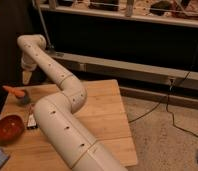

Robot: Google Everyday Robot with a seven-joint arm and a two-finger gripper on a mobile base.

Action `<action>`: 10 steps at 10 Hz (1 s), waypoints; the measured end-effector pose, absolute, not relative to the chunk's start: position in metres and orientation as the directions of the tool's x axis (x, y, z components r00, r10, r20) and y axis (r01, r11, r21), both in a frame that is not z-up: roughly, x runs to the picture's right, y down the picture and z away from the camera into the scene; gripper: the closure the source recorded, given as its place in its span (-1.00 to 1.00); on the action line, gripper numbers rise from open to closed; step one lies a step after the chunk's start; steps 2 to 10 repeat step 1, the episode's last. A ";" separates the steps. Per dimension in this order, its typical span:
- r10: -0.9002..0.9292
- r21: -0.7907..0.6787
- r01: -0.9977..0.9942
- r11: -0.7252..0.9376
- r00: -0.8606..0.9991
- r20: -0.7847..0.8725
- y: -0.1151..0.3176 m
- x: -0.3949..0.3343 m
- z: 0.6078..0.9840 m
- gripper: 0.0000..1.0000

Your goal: Place the pepper in the ceramic cup

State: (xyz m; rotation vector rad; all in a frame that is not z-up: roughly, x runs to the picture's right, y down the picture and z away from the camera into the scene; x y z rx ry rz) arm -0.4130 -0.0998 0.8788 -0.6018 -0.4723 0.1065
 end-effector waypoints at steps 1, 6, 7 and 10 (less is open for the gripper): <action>0.230 -0.568 0.040 0.822 0.888 0.397 -0.099 -0.414 0.879 -0.39; 0.230 -0.568 0.040 0.822 0.888 0.397 -0.099 -0.414 0.879 -0.39; 0.230 -0.568 0.040 0.822 0.888 0.397 -0.099 -0.414 0.879 -0.39; 0.230 -0.568 0.040 0.822 0.888 0.397 -0.099 -0.414 0.879 -0.39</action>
